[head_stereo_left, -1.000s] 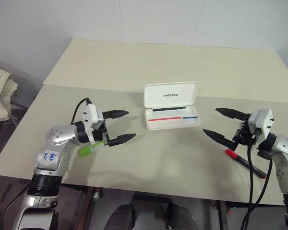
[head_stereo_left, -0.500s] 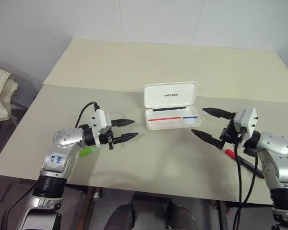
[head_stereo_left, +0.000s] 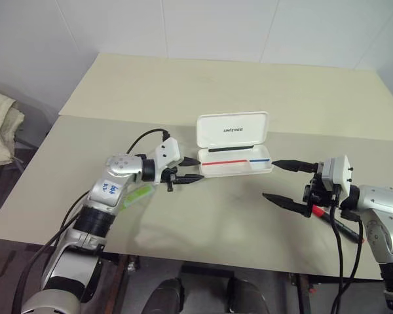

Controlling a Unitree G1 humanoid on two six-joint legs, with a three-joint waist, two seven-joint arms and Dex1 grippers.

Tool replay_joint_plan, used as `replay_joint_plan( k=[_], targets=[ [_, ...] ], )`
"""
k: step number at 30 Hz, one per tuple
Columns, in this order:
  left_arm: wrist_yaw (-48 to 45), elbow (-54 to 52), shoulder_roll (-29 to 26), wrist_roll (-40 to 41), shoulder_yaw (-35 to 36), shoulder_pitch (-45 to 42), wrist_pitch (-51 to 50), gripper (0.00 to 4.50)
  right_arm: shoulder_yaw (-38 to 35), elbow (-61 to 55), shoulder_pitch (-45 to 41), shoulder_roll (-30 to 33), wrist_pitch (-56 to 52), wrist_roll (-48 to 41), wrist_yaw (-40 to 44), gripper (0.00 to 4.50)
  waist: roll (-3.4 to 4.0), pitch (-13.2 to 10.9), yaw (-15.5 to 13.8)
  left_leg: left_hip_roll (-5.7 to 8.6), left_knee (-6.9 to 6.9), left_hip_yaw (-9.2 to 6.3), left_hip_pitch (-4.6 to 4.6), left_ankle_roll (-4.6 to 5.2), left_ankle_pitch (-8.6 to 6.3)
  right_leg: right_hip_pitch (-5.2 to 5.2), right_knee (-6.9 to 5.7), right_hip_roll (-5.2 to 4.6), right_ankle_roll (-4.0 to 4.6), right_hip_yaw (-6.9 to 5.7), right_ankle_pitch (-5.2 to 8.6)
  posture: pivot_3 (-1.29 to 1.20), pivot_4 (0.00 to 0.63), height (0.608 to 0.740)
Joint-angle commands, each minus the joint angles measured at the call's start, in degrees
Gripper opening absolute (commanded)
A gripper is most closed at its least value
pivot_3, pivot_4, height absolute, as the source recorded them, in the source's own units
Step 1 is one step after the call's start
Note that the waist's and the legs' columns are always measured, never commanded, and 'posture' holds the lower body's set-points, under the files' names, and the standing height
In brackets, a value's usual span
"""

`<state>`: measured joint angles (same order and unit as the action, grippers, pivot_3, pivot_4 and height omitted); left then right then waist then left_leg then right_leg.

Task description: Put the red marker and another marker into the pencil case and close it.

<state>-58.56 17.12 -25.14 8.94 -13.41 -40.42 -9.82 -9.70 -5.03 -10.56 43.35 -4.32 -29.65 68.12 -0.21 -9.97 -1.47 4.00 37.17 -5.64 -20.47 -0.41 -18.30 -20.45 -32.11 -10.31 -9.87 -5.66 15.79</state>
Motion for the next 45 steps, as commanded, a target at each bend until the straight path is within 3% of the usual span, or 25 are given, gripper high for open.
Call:
replay_joint_plan(
  k=[1,33,40,45],
  targets=[
    [-1.16,3.19,1.25,-2.15,-1.62,-3.33,1.27,2.09,-2.49,-3.30,-0.55,1.65,-0.28,-1.02,-0.34,4.50,-0.02,-0.01,0.00,0.00,-0.01,0.00,0.00,0.00,0.00,-0.01,0.00,0.00,0.00,0.00,0.00,0.00,0.150,0.740],
    [-2.19,28.14,10.61,-16.89,-9.31,-18.21,4.14,2.09,-11.25,-15.08,2.52,6.62,-8.01,-4.17,-5.27,4.50,-0.20,0.01,-0.04,-0.01,0.07,0.04,-0.07,0.01,0.01,-0.02,-0.04,-0.01,-0.01,-0.06,-0.01,0.00,0.150,0.740],
    [-3.19,30.40,12.22,-18.80,-10.82,-19.78,5.68,0.01,-11.88,-15.83,1.55,7.54,-8.97,-4.73,-5.95,4.50,-0.27,0.03,-0.43,-0.01,0.18,0.02,-0.06,0.02,0.00,0.00,-0.18,-0.02,-0.01,-0.06,-0.01,0.00,0.150,0.740],
    [-5.41,27.86,12.78,-17.68,-10.63,-18.29,3.27,0.01,-12.60,-15.89,-0.50,7.16,-11.25,-7.20,-8.16,4.50,-0.31,0.05,-0.54,-0.01,0.27,0.00,-0.07,0.02,0.00,0.00,-0.24,-0.02,-0.01,-0.05,-0.01,0.00,0.150,0.740]
  ],
)
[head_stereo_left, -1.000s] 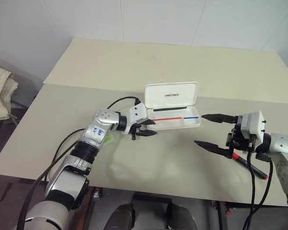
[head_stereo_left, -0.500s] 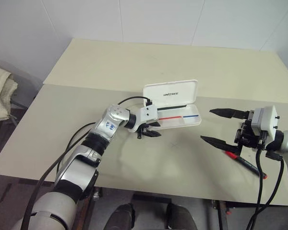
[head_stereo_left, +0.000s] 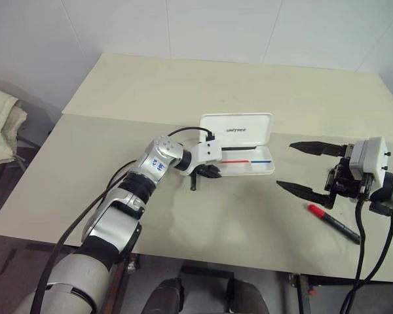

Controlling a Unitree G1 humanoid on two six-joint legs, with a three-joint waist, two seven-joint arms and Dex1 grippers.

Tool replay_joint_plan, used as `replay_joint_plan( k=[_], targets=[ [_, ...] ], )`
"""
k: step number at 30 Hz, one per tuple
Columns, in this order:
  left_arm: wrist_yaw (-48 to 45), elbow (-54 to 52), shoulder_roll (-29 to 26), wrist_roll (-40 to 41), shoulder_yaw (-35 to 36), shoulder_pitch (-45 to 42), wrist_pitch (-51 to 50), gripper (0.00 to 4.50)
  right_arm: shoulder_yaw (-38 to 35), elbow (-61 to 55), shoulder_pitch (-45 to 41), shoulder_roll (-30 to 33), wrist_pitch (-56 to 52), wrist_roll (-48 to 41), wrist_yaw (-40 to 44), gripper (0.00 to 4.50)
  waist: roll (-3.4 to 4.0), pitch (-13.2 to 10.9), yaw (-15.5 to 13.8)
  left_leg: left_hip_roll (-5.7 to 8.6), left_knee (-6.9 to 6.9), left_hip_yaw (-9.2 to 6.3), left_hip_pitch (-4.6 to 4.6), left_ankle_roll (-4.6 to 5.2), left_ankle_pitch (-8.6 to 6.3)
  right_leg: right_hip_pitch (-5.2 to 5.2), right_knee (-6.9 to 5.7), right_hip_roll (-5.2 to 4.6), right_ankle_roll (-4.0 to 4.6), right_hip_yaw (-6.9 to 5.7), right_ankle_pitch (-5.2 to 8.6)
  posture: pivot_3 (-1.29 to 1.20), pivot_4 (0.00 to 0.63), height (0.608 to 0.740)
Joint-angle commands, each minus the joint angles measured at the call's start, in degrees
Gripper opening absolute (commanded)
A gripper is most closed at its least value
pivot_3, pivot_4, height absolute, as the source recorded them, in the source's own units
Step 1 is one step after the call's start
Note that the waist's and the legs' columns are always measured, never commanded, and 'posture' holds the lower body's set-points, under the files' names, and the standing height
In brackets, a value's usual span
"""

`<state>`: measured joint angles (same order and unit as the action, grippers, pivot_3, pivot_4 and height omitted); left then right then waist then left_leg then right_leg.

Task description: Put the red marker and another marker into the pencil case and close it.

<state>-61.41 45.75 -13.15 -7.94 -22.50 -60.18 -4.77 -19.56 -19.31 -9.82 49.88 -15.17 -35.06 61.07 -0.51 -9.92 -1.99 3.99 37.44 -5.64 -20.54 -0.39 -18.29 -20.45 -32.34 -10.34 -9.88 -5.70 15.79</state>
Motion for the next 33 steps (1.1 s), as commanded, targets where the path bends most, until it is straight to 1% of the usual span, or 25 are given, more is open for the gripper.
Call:
replay_joint_plan(
  k=[1,5,9,14,17,20,26,31,33],
  targets=[
    [-2.75,-1.62,0.70,-0.67,-1.53,1.98,-2.37,0.01,-2.64,-1.57,-1.30,0.68,-0.40,-1.67,-1.08,4.50,0.00,0.00,-0.07,0.00,-0.01,-0.01,0.00,0.00,0.00,0.00,0.00,0.00,0.00,-0.01,0.00,0.00,0.150,0.740],
    [-4.51,-5.62,0.10,0.52,-1.20,3.71,-5.44,0.01,-1.91,-1.21,-1.66,0.50,-0.17,-1.07,-0.85,4.50,0.00,0.01,-0.05,0.01,-0.08,-0.02,0.00,0.03,-0.02,-0.03,-0.02,-0.01,0.00,-0.01,0.00,0.00,0.150,0.740],
    [-8.77,-16.23,-2.30,3.10,-0.87,6.91,-11.88,0.01,-0.44,-0.89,-1.94,-0.05,0.11,-0.48,-0.67,4.50,0.00,0.01,0.30,0.01,-0.15,-0.01,-0.01,0.11,-0.08,-0.13,-0.09,-0.01,0.00,-0.02,0.00,0.00,0.150,0.740],
    [-12.02,-28.94,-6.12,3.89,-2.10,10.72,-19.72,0.01,0.61,-0.36,-2.00,-0.37,0.31,-0.28,-0.62,4.50,0.00,0.01,0.49,0.00,-0.22,-0.01,-0.02,0.15,-0.10,-0.18,-0.09,-0.02,0.00,-0.02,0.00,0.00,0.150,0.740],
    [-11.56,-36.28,-8.45,3.82,-2.85,13.19,-24.42,0.01,1.00,-0.02,-1.90,-0.44,0.50,-0.21,-0.31,4.50,0.00,0.01,0.56,0.00,-0.20,0.00,-0.02,0.15,-0.10,-0.17,-0.09,-0.02,0.00,-0.01,0.00,0.00,0.150,0.740],
    [-9.96,-41.01,-9.68,3.83,-2.98,15.06,-28.31,0.01,0.73,0.09,-1.40,-0.38,0.74,-0.38,0.15,4.50,0.00,0.01,0.47,0.00,-0.13,-0.01,-0.02,0.15,-0.10,-0.15,-0.09,-0.02,0.01,0.01,0.00,0.00,0.150,0.740],
    [-8.16,-45.34,-10.29,4.57,-3.63,17.44,-32.34,0.01,-0.53,0.03,1.11,-0.26,1.59,-0.76,1.76,4.50,0.00,0.01,0.44,-0.01,-0.03,-0.01,-0.01,0.15,-0.10,-0.12,-0.09,0.00,0.01,0.05,0.00,0.00,0.150,0.740],
    [-6.39,-44.85,-8.41,5.35,-4.28,17.59,-32.56,0.01,-4.24,2.83,5.92,0.88,3.13,-1.06,6.04,4.50,0.00,0.01,0.14,0.01,-0.01,-0.02,-0.01,0.15,-0.10,-0.08,-0.09,-0.01,0.01,0.07,0.00,0.00,0.150,0.740],
    [-6.41,-44.47,-8.57,5.19,-4.87,17.59,-31.97,0.01,-5.12,4.70,7.49,1.36,4.28,-0.06,7.57,4.50,0.00,0.01,-0.11,0.03,0.02,-0.01,-0.01,0.15,-0.10,-0.06,-0.09,-0.03,0.01,0.07,0.00,0.00,0.150,0.740]
  ],
)
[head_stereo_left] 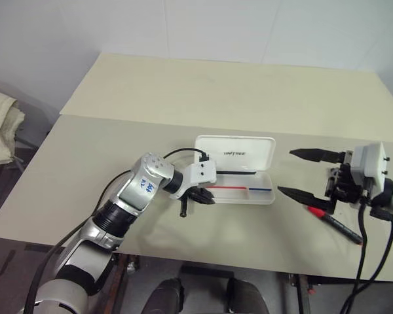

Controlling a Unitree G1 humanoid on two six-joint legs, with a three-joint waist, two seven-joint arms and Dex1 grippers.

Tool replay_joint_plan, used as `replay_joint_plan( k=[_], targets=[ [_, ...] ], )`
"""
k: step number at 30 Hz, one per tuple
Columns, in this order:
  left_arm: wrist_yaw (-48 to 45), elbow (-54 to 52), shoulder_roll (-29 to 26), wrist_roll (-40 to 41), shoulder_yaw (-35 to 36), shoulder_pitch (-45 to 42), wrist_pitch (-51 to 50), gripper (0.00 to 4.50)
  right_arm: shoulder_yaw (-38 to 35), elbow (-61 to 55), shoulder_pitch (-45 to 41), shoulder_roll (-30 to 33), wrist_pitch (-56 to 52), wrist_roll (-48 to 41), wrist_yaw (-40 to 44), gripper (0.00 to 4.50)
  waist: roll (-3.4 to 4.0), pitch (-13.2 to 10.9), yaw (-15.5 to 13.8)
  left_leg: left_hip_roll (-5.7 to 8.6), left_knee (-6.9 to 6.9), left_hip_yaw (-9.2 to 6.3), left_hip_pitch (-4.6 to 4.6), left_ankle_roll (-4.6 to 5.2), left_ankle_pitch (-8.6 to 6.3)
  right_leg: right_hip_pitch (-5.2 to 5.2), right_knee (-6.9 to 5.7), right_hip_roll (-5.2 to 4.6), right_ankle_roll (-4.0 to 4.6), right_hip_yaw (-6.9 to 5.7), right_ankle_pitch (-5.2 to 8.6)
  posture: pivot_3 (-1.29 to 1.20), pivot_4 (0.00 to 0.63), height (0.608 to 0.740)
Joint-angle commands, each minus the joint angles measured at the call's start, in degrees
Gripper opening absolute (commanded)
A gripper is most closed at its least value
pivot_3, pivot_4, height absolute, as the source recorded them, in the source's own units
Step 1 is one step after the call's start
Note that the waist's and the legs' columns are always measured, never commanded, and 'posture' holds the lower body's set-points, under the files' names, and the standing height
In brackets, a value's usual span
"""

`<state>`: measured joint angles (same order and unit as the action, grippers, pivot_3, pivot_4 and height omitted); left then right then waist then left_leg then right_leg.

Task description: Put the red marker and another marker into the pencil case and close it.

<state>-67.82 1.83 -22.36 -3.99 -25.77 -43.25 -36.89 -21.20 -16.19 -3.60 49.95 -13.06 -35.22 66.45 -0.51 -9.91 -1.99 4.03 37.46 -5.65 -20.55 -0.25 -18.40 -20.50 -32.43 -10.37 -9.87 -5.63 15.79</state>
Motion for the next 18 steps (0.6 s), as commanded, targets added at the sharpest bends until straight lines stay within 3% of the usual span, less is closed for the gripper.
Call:
replay_joint_plan(
  k=[1,4,18],
  targets=[
    [0.08,-0.49,0.57,1.27,-1.69,0.73,0.26,0.01,-3.70,2.16,1.64,1.34,2.62,0.33,2.49,4.50,0.00,0.00,-0.12,0.01,0.01,0.01,0.00,0.01,-0.01,0.01,0.00,-0.01,0.00,0.00,0.00,0.00,0.150,0.740],
    [0.69,-0.91,0.60,1.65,-1.52,1.30,-0.33,0.01,-3.58,3.05,2.07,0.97,3.47,0.92,2.55,4.50,0.02,0.01,-0.05,0.00,-0.01,0.02,0.01,0.01,-0.01,0.00,0.02,-0.01,0.00,0.00,0.00,0.00,0.150,0.740],
    [1.44,-4.19,0.89,6.50,-0.68,2.66,-1.34,4.48,1.74,5.35,-1.92,-0.79,4.89,3.25,1.86,4.50,0.01,0.01,-0.10,-0.02,0.17,0.01,0.02,0.01,-0.01,0.05,0.00,0.01,0.00,0.04,0.00,0.00,0.150,0.740]
  ],
)
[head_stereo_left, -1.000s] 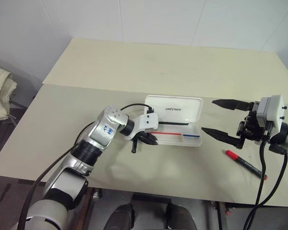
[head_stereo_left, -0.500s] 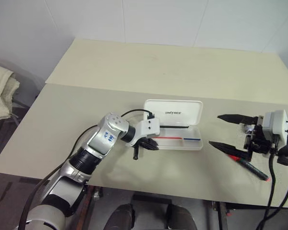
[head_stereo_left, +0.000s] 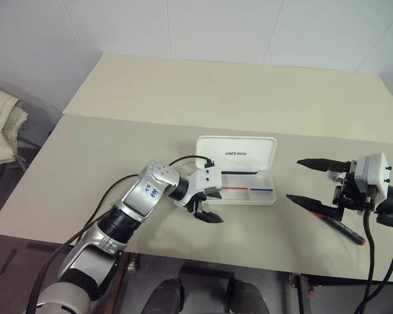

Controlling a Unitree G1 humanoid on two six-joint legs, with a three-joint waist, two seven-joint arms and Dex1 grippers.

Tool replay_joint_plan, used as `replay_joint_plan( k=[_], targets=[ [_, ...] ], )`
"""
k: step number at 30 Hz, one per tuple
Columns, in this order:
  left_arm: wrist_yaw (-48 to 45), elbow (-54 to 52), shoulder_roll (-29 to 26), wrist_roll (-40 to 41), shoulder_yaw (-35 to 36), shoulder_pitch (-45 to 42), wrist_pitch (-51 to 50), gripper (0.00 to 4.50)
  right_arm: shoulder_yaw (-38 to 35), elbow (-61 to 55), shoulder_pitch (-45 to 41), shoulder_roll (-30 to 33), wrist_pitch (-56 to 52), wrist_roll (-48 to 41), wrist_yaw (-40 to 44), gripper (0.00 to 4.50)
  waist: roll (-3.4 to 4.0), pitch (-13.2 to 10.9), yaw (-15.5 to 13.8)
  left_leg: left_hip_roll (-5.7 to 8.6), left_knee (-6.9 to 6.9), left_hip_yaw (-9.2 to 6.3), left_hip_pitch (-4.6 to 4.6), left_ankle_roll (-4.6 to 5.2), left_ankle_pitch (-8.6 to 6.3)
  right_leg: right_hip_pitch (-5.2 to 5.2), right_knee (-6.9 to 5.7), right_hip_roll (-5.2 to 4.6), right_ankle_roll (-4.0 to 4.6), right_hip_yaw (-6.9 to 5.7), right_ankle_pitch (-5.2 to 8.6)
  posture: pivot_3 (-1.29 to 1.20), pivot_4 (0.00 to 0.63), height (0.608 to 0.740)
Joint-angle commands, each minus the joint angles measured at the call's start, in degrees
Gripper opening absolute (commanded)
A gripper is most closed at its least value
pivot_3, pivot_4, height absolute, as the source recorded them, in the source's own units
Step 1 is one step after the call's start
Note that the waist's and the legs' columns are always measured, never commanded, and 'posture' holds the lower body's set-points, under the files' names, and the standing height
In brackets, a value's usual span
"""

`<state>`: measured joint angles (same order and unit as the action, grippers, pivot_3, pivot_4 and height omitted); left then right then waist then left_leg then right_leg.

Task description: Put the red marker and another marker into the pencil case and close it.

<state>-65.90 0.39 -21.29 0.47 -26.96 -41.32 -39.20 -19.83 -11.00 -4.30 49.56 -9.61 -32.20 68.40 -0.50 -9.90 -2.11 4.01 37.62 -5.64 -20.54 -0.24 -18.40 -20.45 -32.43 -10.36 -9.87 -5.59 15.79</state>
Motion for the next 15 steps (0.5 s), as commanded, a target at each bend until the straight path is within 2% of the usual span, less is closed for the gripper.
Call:
replay_joint_plan(
  k=[1,6,10,12,15],
  targets=[
    [-0.52,-3.24,-0.23,2.70,0.78,0.91,0.93,4.48,0.66,0.38,-1.49,-0.57,1.58,0.37,-0.07,4.50,0.00,0.00,0.10,0.00,0.00,0.00,0.00,0.00,0.00,0.00,0.00,0.00,0.00,0.00,0.00,0.00,0.150,0.740],
    [0.03,-4.15,0.14,5.78,3.07,2.21,5.05,4.48,1.92,1.42,-2.55,-1.60,2.08,0.71,-0.21,4.50,0.00,0.00,0.23,0.00,-0.02,-0.02,-0.01,0.00,0.00,-0.02,0.00,0.00,0.00,0.03,0.00,0.00,0.150,0.740],
    [1.14,-3.38,3.53,10.78,8.82,4.88,13.99,4.48,1.37,3.37,-2.34,-2.21,1.54,0.65,-0.92,4.50,0.00,0.00,0.31,0.00,-0.02,-0.02,-0.02,0.00,0.00,-0.02,0.03,-0.01,0.00,0.03,0.00,0.00,0.150,0.740],
    [3.15,-3.08,5.49,13.20,12.16,6.26,15.33,4.48,0.85,5.12,-1.97,-2.36,1.41,0.87,-1.34,4.50,0.00,0.00,0.27,0.00,-0.01,-0.02,-0.02,0.00,0.00,-0.02,0.04,-0.01,0.00,0.03,0.00,0.00,0.150,0.740],
    [4.40,-2.51,6.64,13.95,13.47,6.62,18.22,4.48,0.62,7.61,-1.49,-2.05,1.81,1.30,-1.17,4.50,0.00,0.00,0.33,0.00,0.00,-0.01,-0.02,-0.01,0.00,-0.02,0.04,-0.01,0.00,0.04,0.00,0.00,0.150,0.740]
  ],
)
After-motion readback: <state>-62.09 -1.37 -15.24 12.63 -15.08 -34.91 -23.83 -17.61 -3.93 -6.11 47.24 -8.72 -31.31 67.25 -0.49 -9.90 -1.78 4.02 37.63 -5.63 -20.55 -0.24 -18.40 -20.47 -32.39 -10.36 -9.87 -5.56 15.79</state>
